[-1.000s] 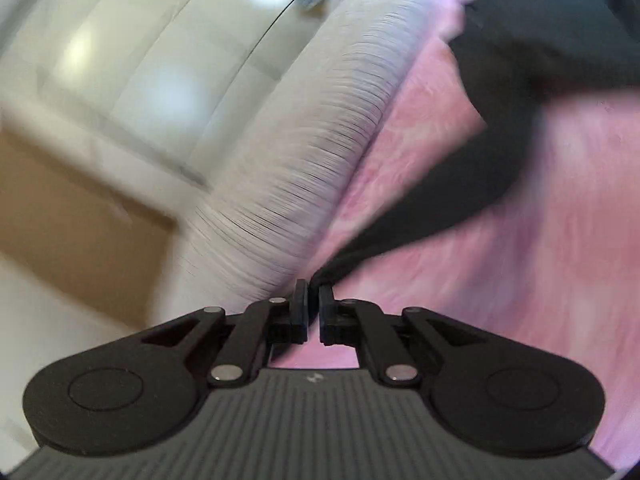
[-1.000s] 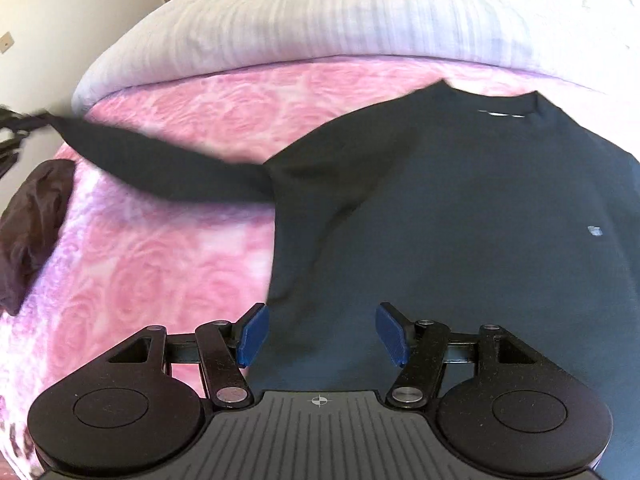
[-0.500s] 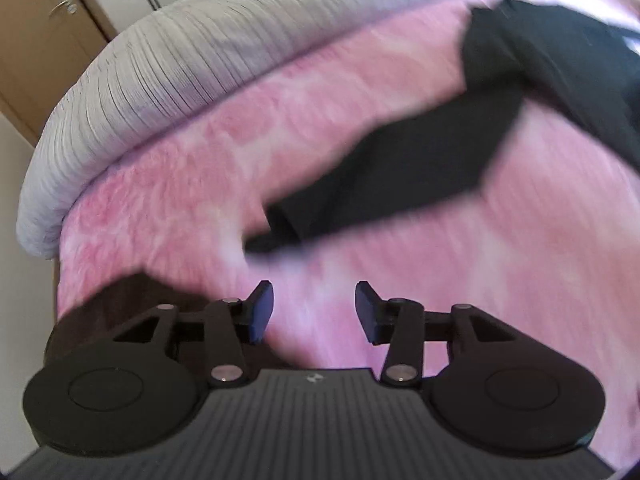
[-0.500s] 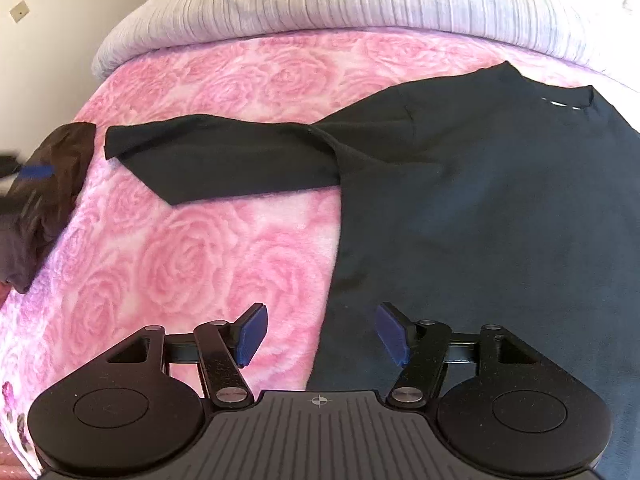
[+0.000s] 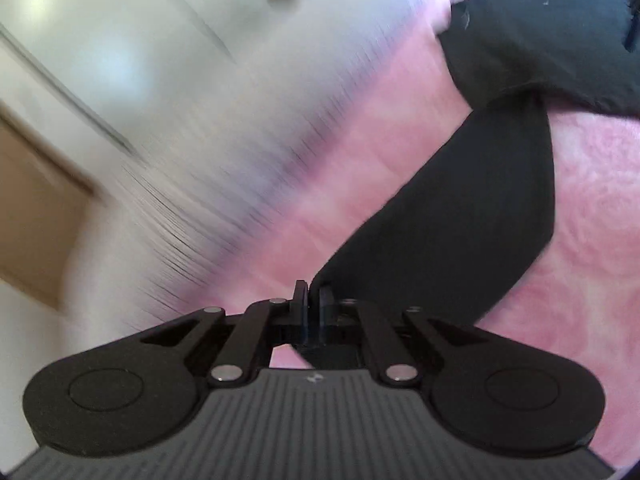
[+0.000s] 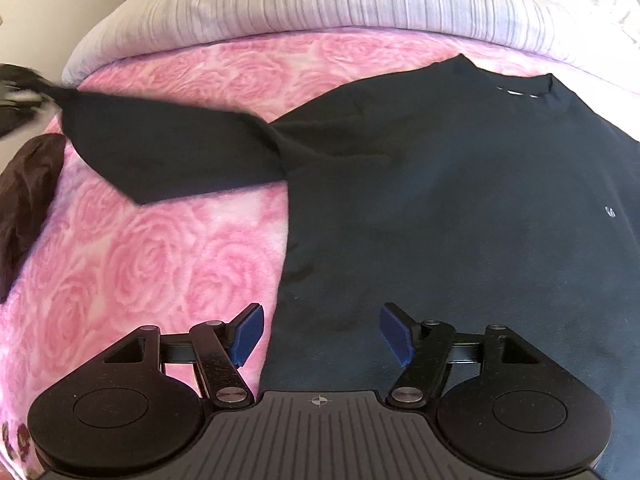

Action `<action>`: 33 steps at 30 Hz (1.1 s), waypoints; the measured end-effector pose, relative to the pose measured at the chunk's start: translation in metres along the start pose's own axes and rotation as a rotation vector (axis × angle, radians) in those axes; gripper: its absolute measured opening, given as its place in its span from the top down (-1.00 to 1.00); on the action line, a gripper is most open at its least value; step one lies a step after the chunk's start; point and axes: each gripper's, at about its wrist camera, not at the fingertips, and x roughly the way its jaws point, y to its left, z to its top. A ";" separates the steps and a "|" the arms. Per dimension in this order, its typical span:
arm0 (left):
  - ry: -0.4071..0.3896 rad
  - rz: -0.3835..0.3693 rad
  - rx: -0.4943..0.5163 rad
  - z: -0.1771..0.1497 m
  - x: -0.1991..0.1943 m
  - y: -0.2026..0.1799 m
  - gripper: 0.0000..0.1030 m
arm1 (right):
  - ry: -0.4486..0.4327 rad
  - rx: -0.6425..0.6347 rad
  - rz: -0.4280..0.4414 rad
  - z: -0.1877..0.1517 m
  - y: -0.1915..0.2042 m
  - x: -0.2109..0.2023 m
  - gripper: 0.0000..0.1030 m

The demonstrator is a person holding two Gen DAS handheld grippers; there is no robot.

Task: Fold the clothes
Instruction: 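Fold the held sleeve across the shirt body with the left gripper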

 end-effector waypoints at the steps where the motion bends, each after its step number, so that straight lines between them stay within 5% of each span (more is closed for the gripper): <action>1: -0.055 0.034 0.107 -0.006 -0.027 -0.016 0.95 | 0.007 0.008 -0.003 -0.001 -0.001 0.000 -0.33; 4: -0.026 -0.141 0.259 -0.036 -0.073 -0.065 0.93 | 0.042 0.031 0.002 -0.004 0.001 0.005 -0.34; 8: 0.091 -0.339 0.277 -0.064 -0.093 -0.119 0.93 | 0.075 0.003 0.020 -0.004 0.012 0.013 -0.35; 13: 0.210 -0.342 0.140 -0.061 -0.086 -0.137 0.93 | 0.074 -0.033 0.041 -0.001 0.027 0.014 -0.36; 17: 0.343 -0.514 -0.011 -0.052 -0.071 -0.121 0.72 | 0.090 -0.055 0.062 0.002 0.035 0.017 -0.38; 19: 0.378 -0.583 -0.098 -0.057 -0.069 -0.110 0.40 | 0.096 -0.065 0.066 0.001 0.038 0.020 -0.39; 21: 0.383 -0.625 -0.228 -0.062 -0.072 -0.089 0.39 | 0.097 -0.068 0.068 -0.001 0.039 0.021 -0.40; 27: 0.396 -0.497 -0.553 -0.065 -0.034 -0.021 0.31 | 0.136 -0.138 0.032 -0.020 0.051 0.038 -0.41; 33: 0.608 -0.554 -0.490 -0.066 0.052 -0.055 0.41 | 0.161 -0.215 -0.059 -0.042 0.055 0.055 -0.41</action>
